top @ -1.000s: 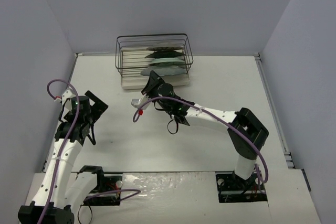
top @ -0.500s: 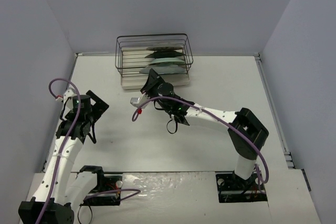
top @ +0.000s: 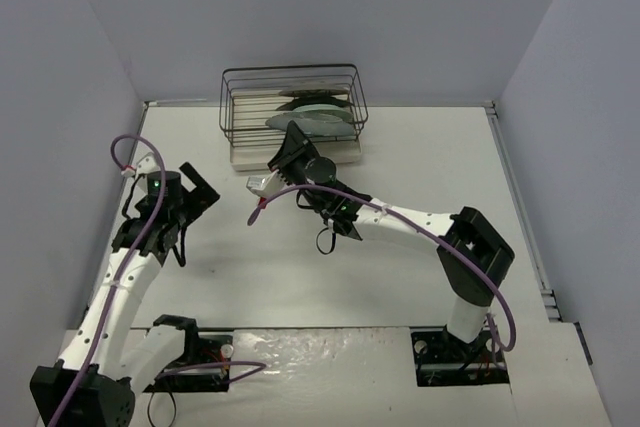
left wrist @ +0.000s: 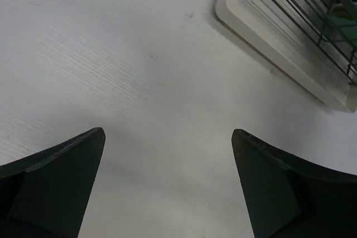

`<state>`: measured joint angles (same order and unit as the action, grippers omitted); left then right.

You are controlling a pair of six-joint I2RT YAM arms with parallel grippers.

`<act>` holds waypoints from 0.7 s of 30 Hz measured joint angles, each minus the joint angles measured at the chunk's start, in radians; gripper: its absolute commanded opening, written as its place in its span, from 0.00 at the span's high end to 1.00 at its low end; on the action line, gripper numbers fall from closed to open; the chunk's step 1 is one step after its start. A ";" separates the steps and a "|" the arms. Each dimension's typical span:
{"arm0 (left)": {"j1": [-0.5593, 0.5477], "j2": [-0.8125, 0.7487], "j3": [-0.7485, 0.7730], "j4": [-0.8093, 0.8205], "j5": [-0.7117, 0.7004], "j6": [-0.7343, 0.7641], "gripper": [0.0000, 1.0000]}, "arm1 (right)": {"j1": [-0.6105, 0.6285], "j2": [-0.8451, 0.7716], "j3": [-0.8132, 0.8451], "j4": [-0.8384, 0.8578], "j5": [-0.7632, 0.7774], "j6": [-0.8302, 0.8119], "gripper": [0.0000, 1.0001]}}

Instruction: Load the plates into the dish rack

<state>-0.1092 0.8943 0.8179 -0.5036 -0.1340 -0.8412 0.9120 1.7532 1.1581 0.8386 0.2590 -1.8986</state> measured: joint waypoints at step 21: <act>-0.275 0.703 0.577 0.198 0.248 0.450 0.08 | -0.052 -0.439 -0.043 -0.349 0.072 0.171 1.00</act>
<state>-0.3842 1.5972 1.3946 -0.3052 0.1137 -0.3908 0.8601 1.3143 1.1149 0.4900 0.3310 -1.7272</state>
